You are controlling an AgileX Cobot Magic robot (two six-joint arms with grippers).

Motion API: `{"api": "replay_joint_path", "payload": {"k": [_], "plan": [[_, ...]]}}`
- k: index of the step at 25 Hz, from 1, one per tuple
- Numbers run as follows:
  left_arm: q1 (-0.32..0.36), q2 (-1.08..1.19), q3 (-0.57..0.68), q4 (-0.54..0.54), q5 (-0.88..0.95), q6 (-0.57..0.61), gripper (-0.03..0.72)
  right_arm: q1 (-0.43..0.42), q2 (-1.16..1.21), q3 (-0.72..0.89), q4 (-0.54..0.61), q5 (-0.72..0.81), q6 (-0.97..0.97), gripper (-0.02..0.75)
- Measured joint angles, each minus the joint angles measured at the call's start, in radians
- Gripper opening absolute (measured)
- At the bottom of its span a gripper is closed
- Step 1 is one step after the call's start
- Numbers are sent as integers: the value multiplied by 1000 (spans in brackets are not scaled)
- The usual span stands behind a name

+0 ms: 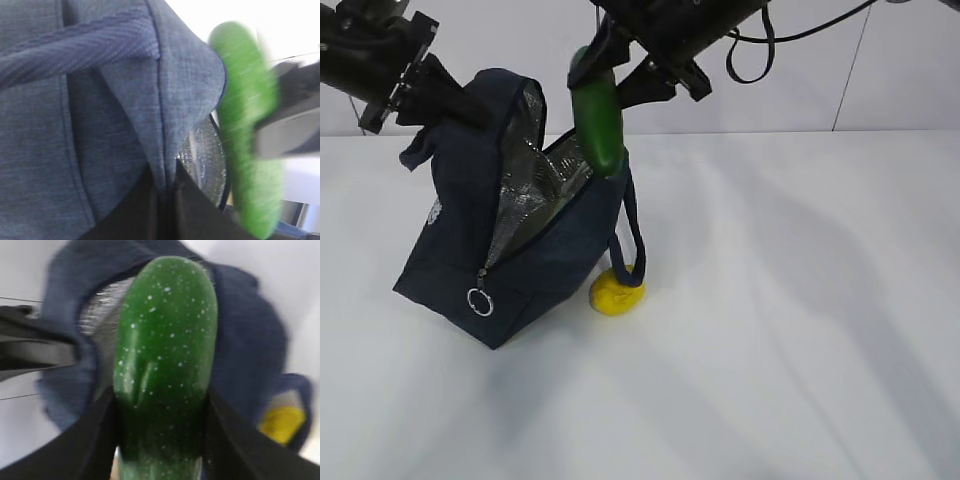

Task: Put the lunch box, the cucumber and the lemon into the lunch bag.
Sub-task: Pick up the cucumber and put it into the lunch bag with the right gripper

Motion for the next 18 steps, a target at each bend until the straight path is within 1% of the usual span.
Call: {"api": "replay_joint_path", "payload": {"k": [3, 5, 9, 16, 18], "plan": [[-8, 0, 0, -8, 0, 2, -15, 4, 21, 0, 94, 0, -8, 351], [-8, 0, 0, -17, 0, 2, -15, 15, 43, 0, 129, -2, -8, 351], [-12, 0, 0, -26, -2, 5, -15, 35, 72, 0, 131, -4, -12, 351], [-14, 0, 0, -40, -2, 6, -15, 36, 117, 0, 147, -6, -8, 351], [-16, 0, 0, -43, -2, 6, -15, 36, 131, 0, 147, -6, -4, 361]]}}
